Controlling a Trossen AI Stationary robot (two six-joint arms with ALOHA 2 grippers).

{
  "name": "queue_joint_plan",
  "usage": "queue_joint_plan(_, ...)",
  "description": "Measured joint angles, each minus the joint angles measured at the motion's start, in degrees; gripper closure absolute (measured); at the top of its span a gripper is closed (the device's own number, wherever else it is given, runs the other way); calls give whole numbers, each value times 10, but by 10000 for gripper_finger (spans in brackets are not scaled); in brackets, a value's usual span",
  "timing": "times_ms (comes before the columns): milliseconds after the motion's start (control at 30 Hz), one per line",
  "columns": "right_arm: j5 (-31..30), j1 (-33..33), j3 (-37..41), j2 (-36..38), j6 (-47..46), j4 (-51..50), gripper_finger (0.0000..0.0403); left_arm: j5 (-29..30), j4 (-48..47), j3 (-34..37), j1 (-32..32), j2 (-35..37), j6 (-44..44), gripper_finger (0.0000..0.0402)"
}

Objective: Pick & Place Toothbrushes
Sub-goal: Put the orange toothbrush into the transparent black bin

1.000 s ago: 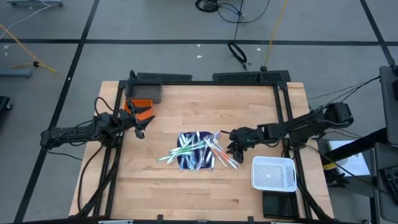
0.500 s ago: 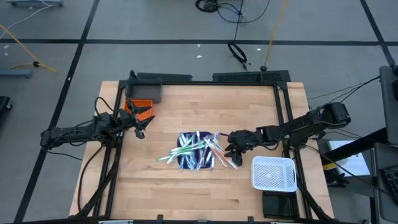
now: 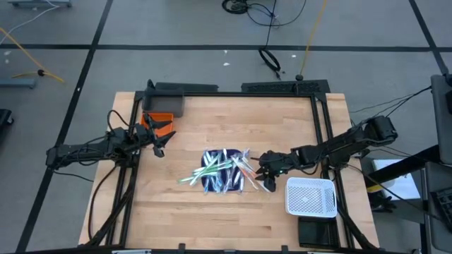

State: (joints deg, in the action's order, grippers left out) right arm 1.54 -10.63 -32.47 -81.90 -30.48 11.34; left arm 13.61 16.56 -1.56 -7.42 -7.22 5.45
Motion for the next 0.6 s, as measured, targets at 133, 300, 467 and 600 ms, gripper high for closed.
queue_joint_plan(133, -3, 0, 0, -6, 4, 0, 269, 0, 0, 0, 0, 0, 0, 179)
queue_joint_plan(300, -4, 0, 0, -5, 9, 4, 269, 0, 0, 0, 0, 0, 0, 179)
queue_joint_plan(467, -4, 0, 0, -20, 11, 9, 269, 0, 0, 0, 0, 0, 0, 179)
queue_joint_plan(600, -3, 0, 0, -36, 2, 11, 276, 0, 0, 0, 0, 0, 0, 179)
